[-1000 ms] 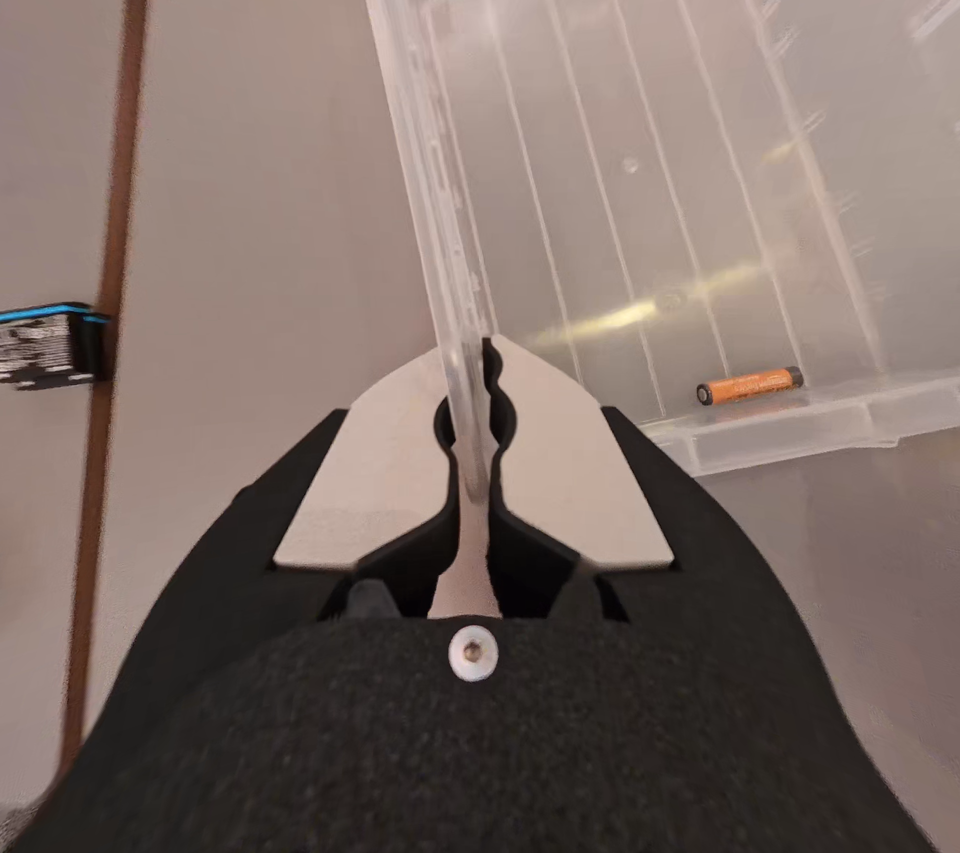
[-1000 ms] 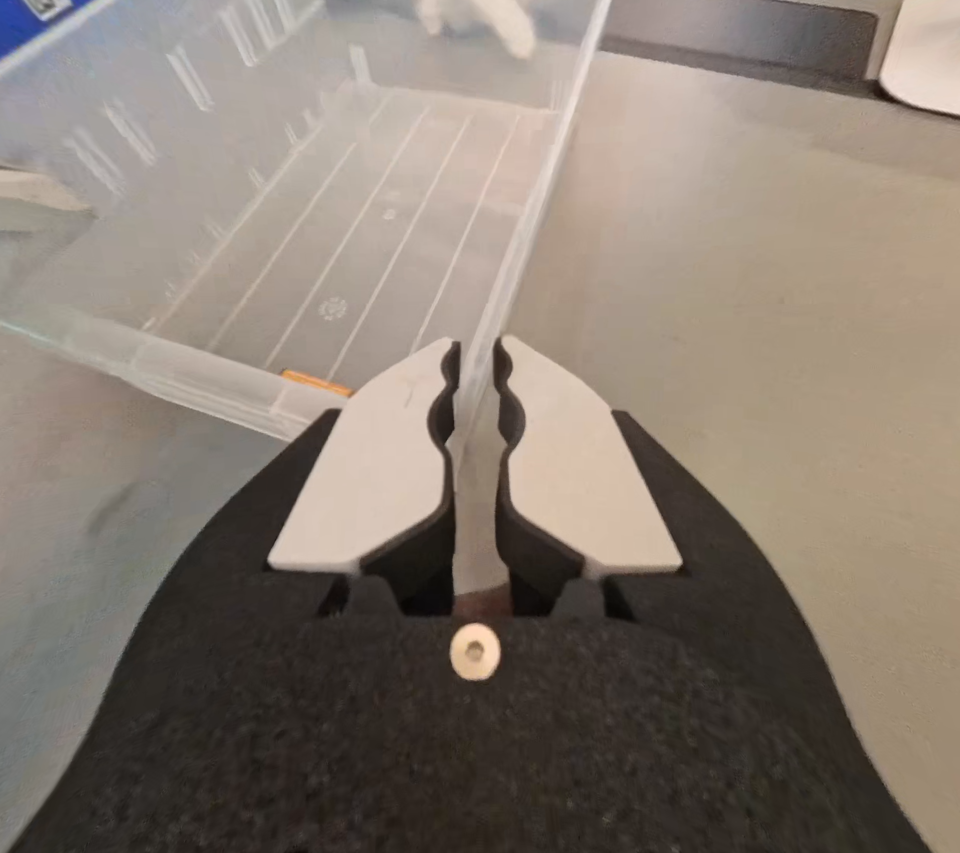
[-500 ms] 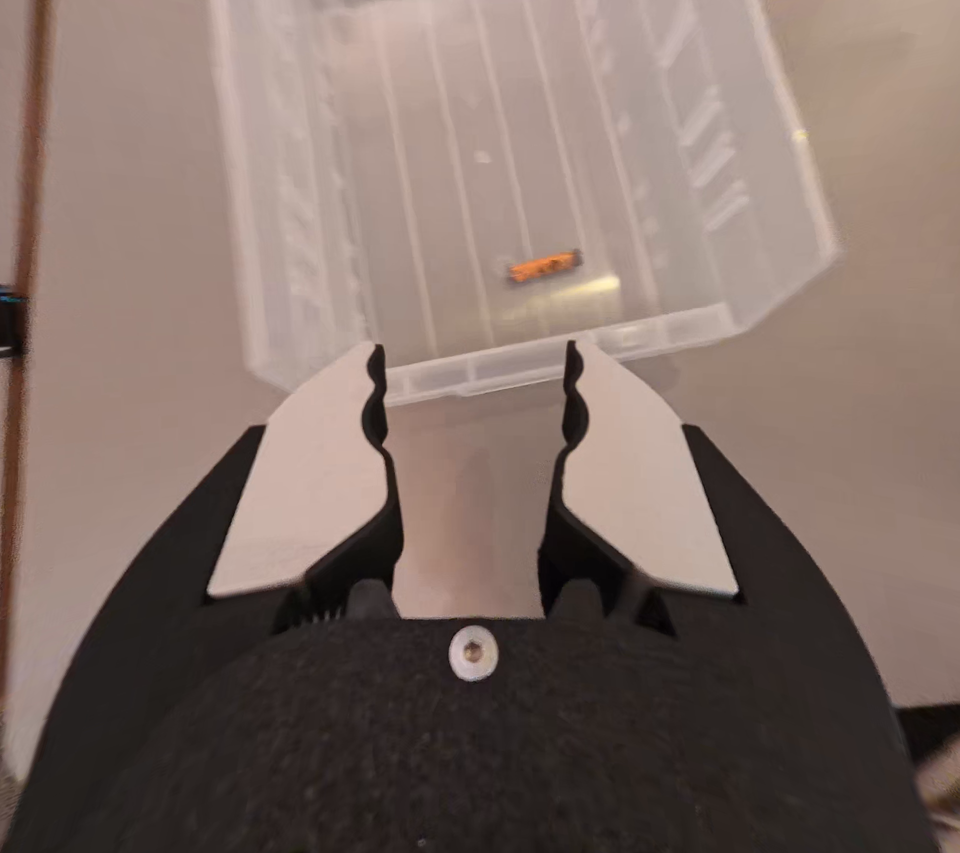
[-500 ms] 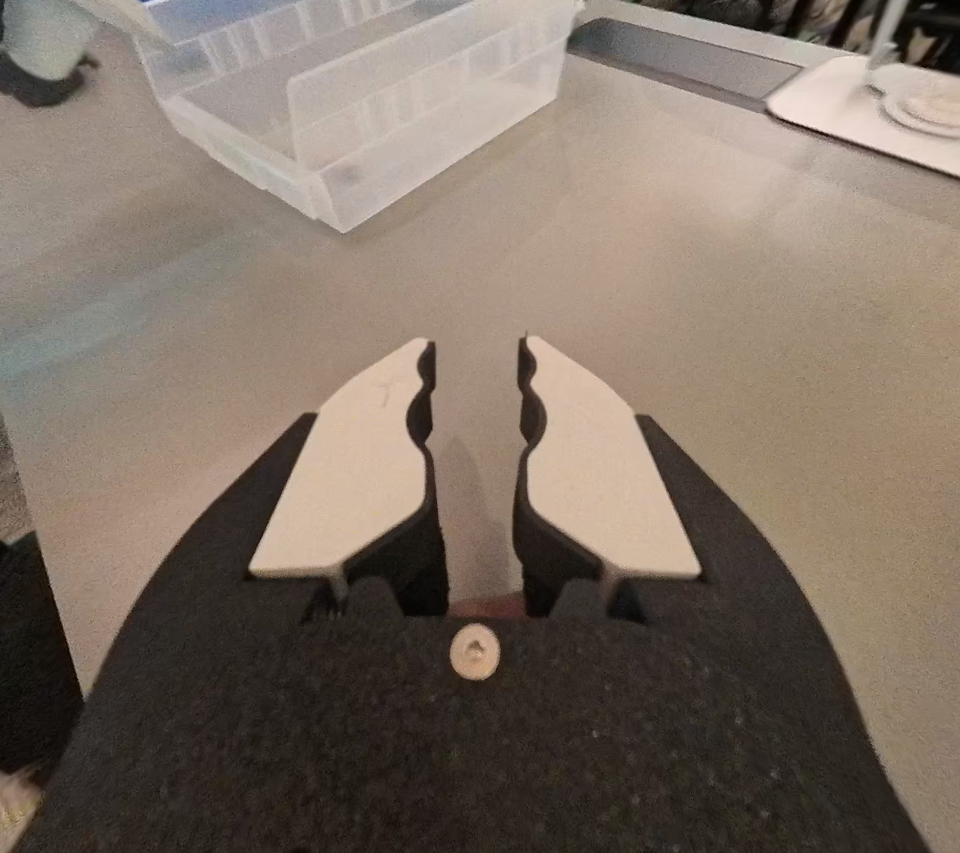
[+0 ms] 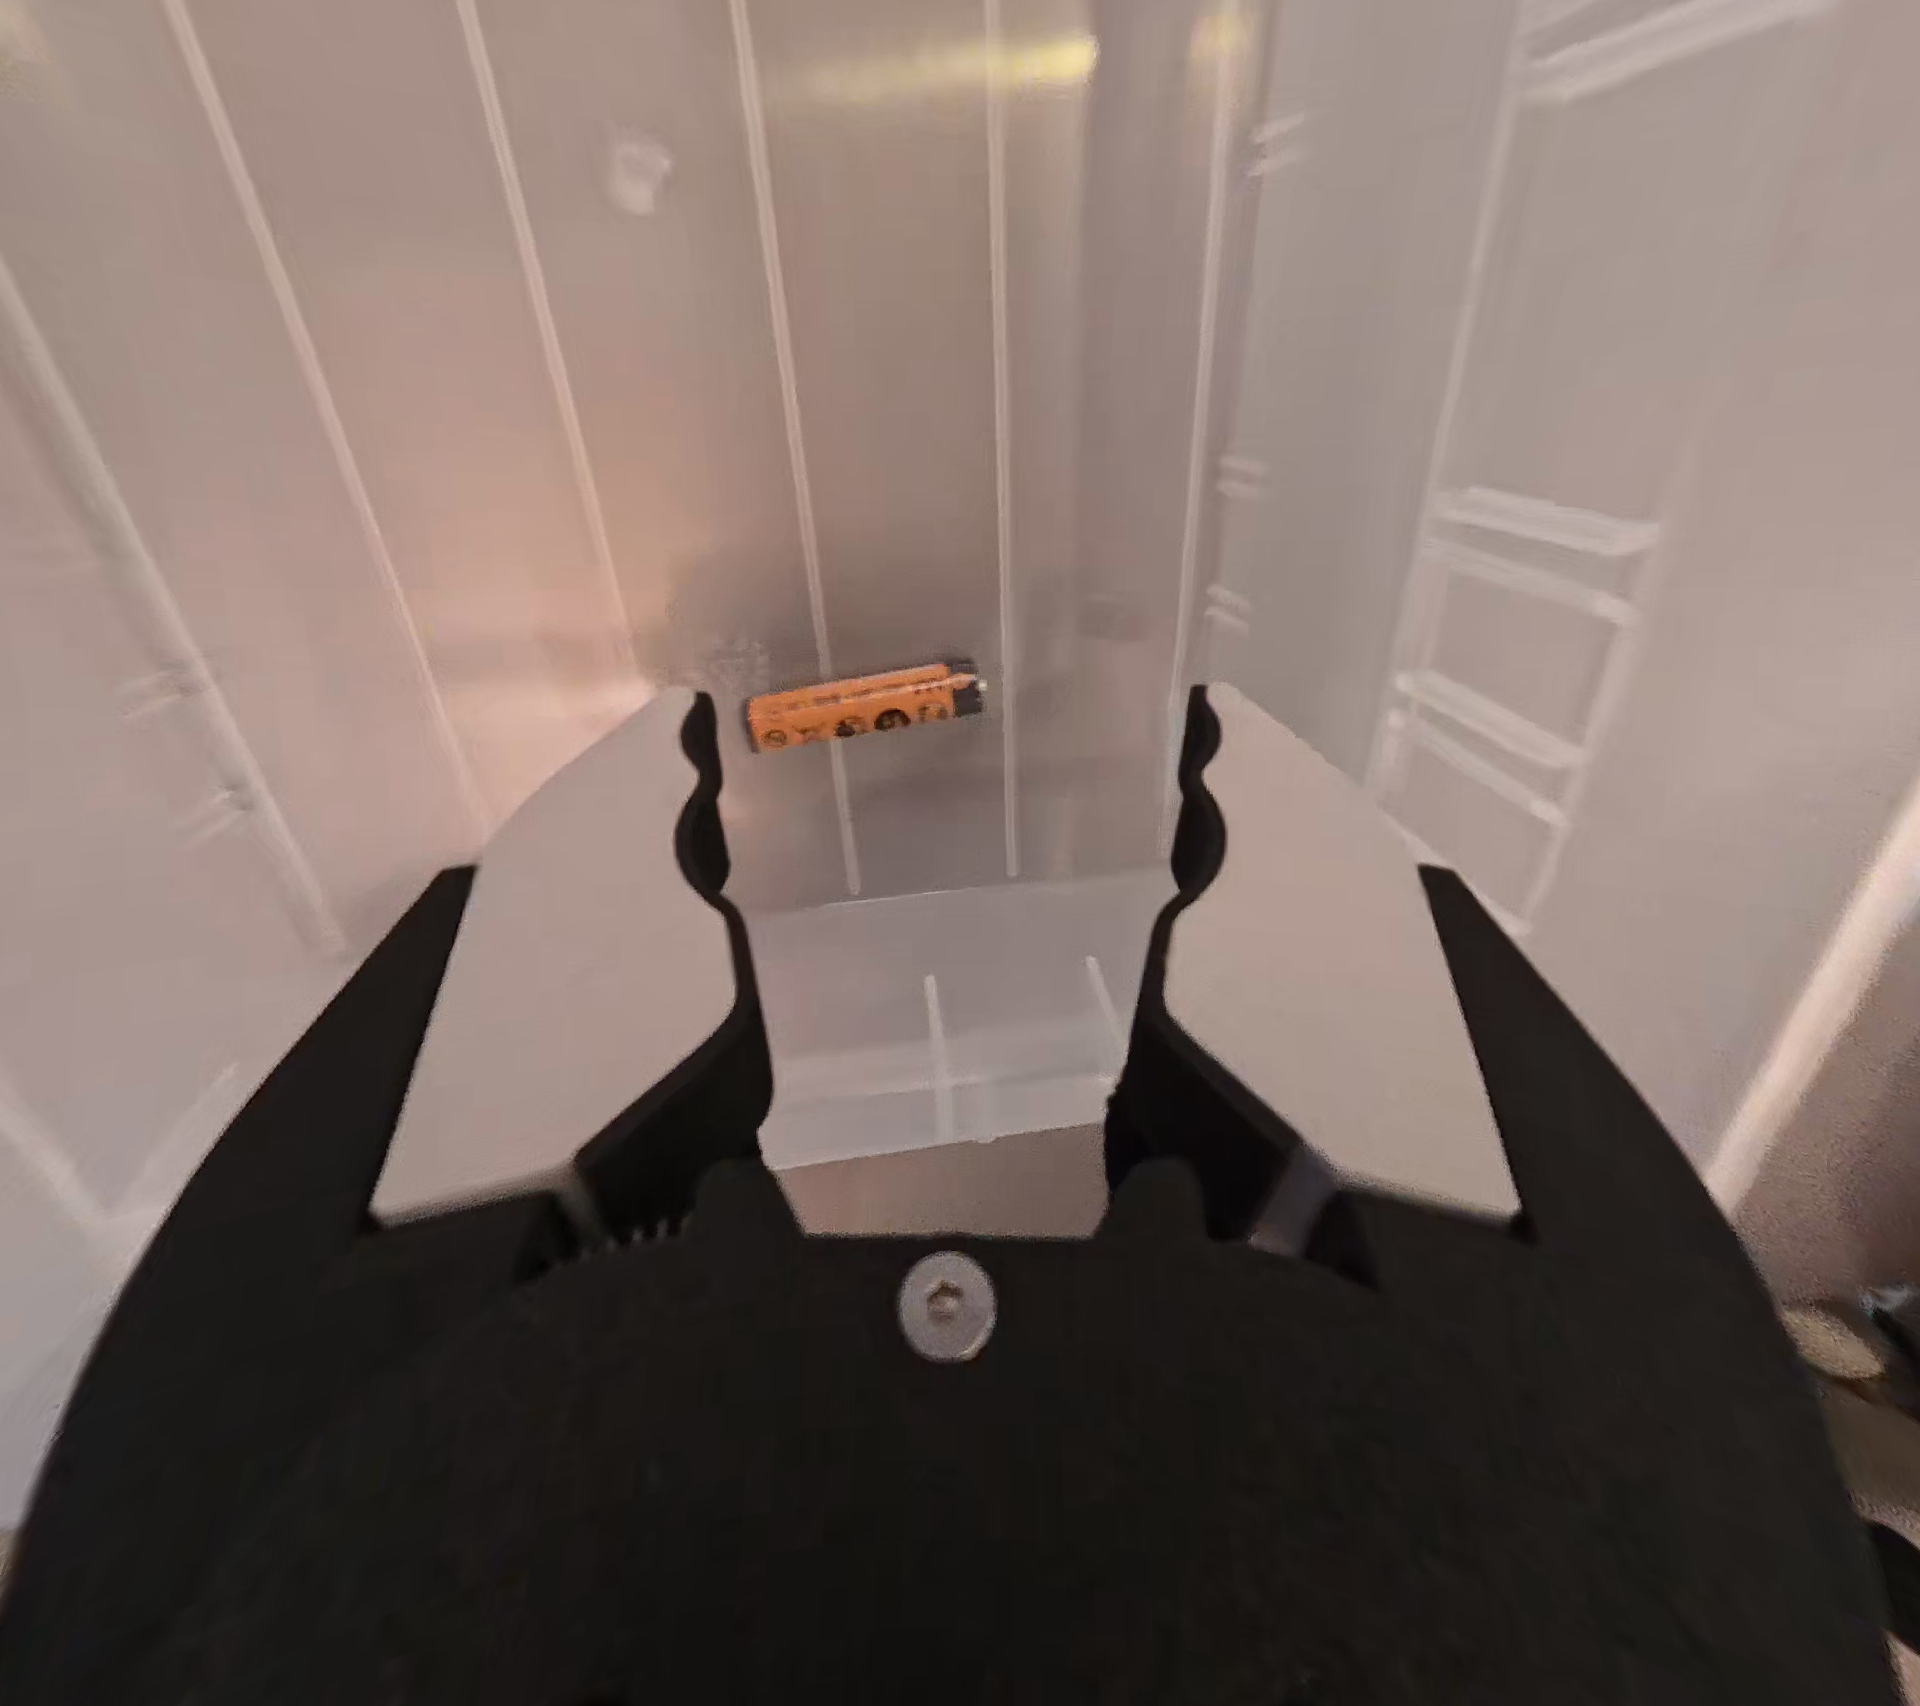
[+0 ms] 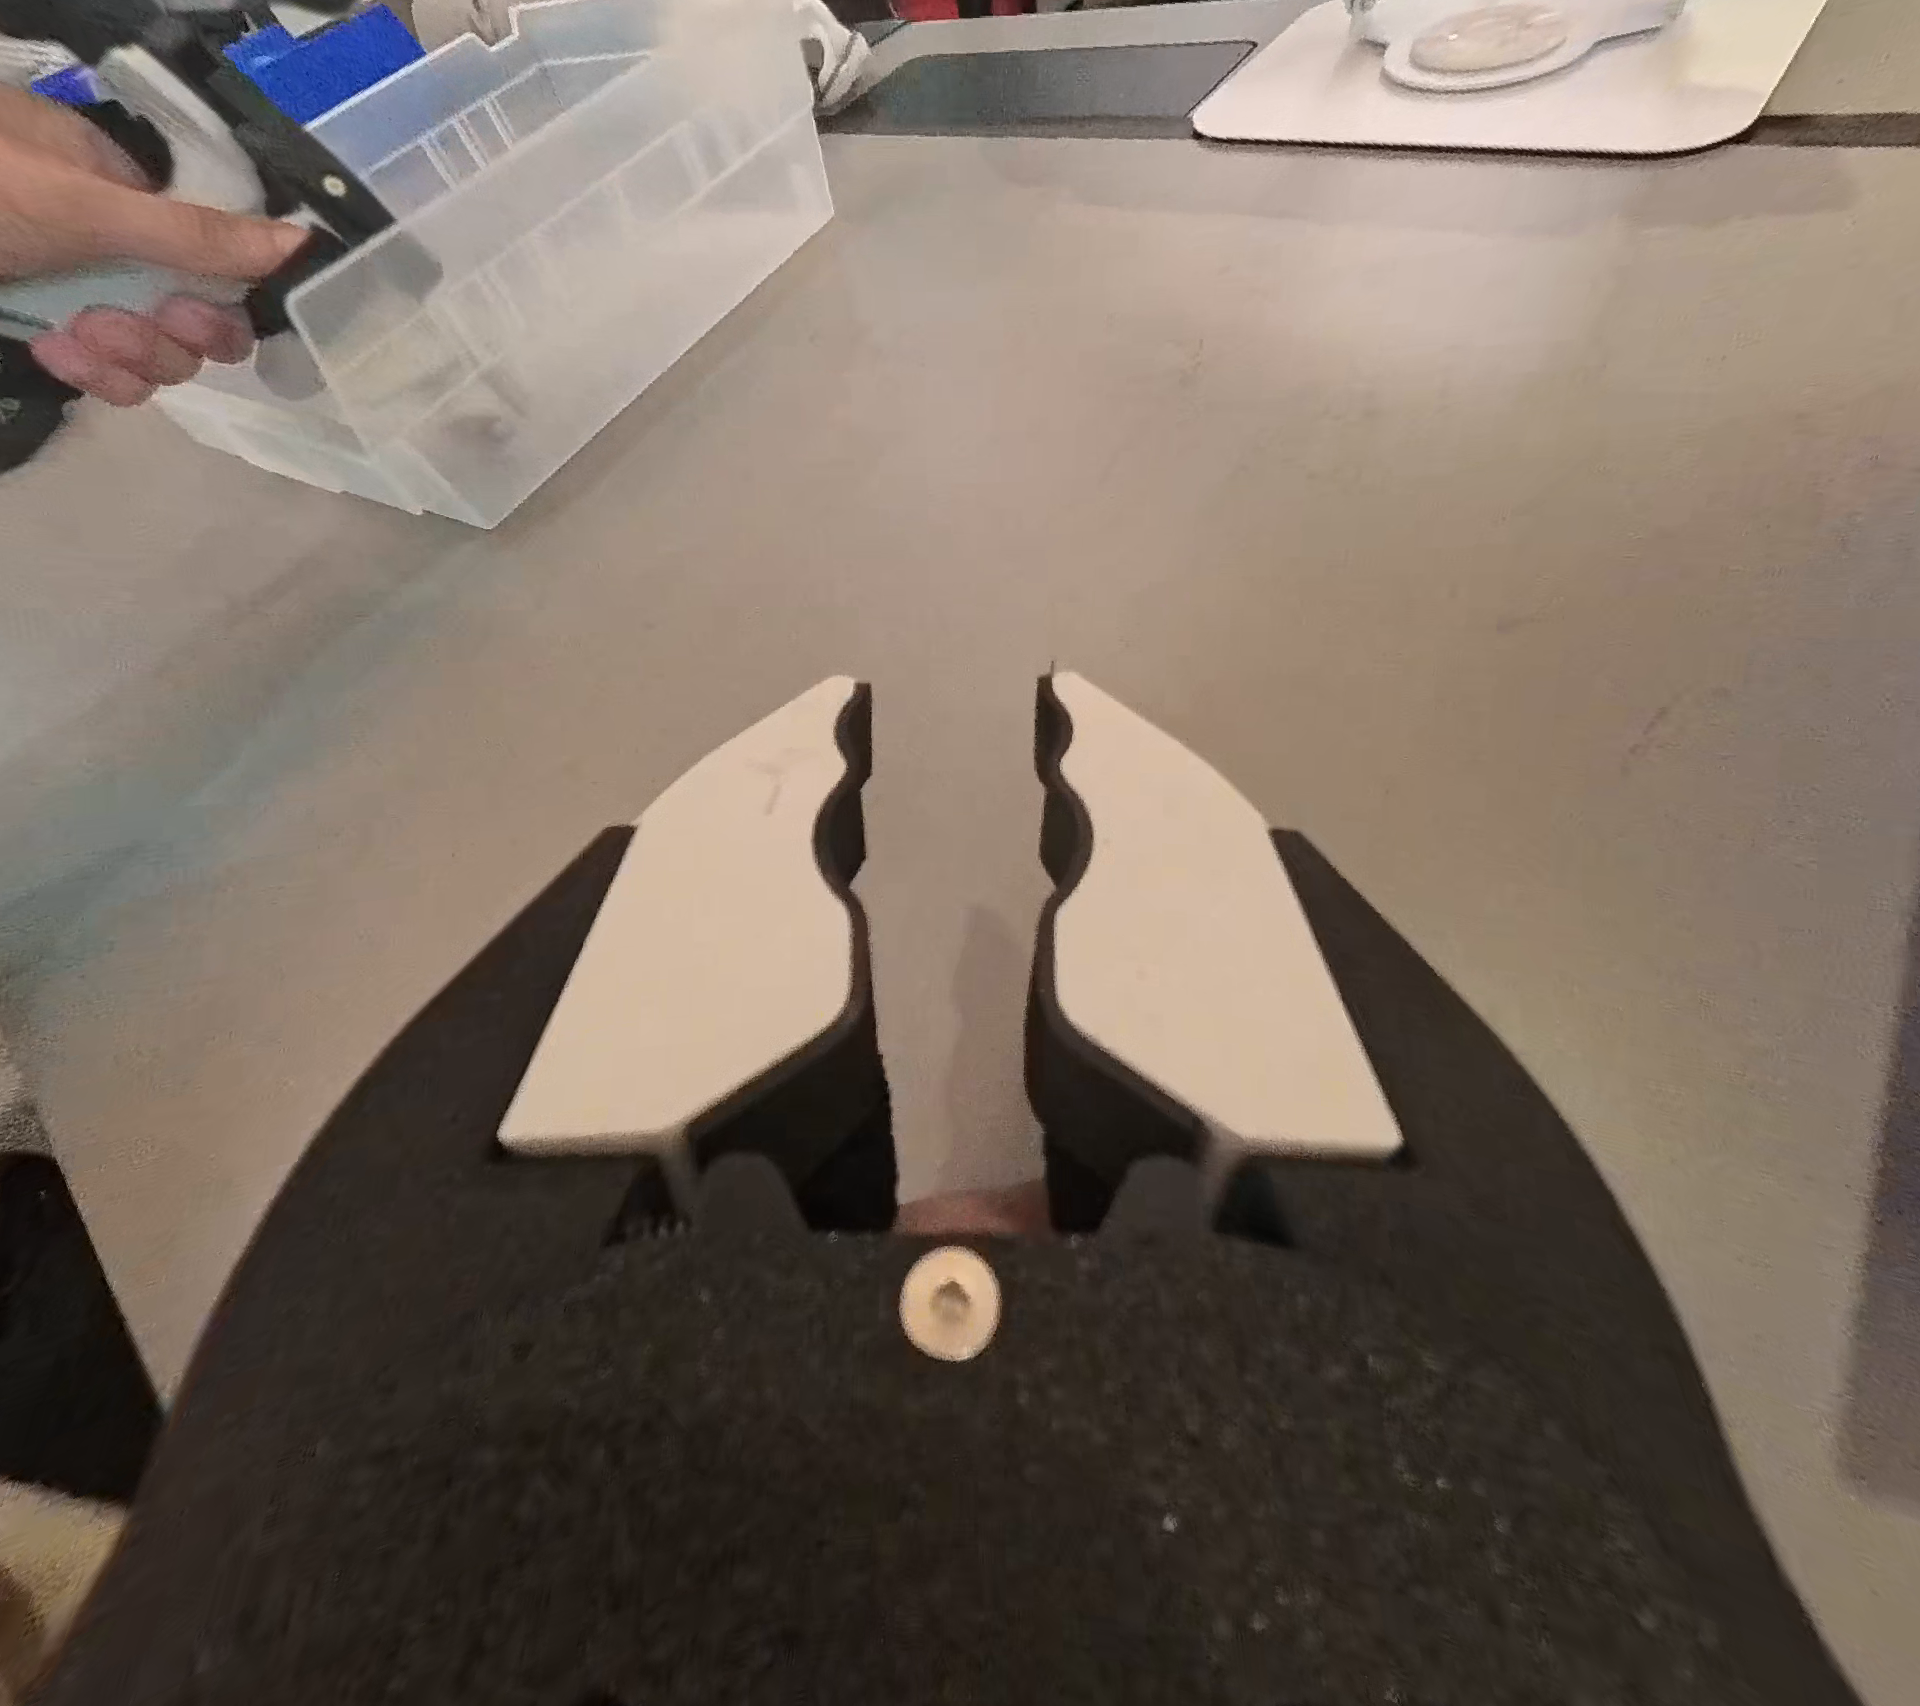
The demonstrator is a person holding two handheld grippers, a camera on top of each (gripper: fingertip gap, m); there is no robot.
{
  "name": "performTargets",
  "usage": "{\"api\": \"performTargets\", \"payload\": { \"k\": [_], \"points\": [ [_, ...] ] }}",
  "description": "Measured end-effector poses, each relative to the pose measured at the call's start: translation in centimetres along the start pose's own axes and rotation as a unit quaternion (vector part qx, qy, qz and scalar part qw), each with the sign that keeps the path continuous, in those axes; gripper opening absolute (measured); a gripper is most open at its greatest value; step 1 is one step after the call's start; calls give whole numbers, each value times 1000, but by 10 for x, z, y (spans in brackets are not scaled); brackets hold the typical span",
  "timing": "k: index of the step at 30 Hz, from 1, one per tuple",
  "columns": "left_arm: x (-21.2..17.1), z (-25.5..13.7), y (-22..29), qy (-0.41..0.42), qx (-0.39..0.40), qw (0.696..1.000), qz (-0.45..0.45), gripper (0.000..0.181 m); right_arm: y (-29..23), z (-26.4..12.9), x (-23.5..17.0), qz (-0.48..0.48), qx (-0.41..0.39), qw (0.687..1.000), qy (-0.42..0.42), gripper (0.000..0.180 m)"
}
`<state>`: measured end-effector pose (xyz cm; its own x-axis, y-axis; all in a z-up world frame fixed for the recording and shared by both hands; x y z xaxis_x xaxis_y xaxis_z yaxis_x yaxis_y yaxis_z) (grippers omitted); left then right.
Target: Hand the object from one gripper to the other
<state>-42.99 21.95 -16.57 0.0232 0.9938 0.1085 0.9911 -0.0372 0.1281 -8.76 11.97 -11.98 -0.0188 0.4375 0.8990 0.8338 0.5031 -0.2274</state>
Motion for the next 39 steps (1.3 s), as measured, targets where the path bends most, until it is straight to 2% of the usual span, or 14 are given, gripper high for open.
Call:
{"api": "performTargets", "payload": {
  "k": [6, 10, 16, 21, 24, 26, 30, 34, 37, 39],
  "points": [
    [-4, 0, -18, -6, 53, 998, -29, 78, 7, -1, -5, 12, -4, 1000, -13, 30],
    [-1, 6, -19, 6, 51, 998, -37, 45, 6, 0, -7, 25, 3, 999, -22, 30],
    [-2, 7, -20, 1, 59, 998, -11, 46, 0, 3, -9, 8, 0, 1000, -25, 30],
    [-1, 1, -20, 32, 3, 999, -19, 45, 1, 2, -6, -17, -15, 1000, -19, 30],
    [6, -19, -12, 88, -107, 989, -46, 45, 4, 1, -4, -44, -17, 999, -10, 30],
    [16, -45, 2, 148, -224, 961, -59, 45, 3, 3, 1, -71, -9, 997, 4, 30],
    [26, -101, 49, 207, -449, 866, -75, 45, -19, 21, 30, -139, 86, 985, 56, 31],
    [19, -138, 124, 180, -599, 779, -41, 45, -57, 41, 86, -141, 217, 961, 95, 34],
    [6, -148, 181, 123, -658, 742, -6, 45, -84, 46, 112, -149, 284, 944, 84, 38],
    [-3, -147, 210, 85, -679, 729, 7, 45, -87, 47, 124, -164, 268, 944, 100, 38]
  ]
}}
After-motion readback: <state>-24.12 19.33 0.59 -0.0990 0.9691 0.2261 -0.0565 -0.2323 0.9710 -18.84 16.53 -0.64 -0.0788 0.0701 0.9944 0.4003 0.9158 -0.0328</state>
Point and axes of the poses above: each gripper's, where its closed fingertips meet, z out along the fingers, x out of its top, y = z × x across the jaws, the point moved 2 cm from there along -z, back along the fingers, and after that the axes turned 1 degree about -y, right-handed, at the moved point
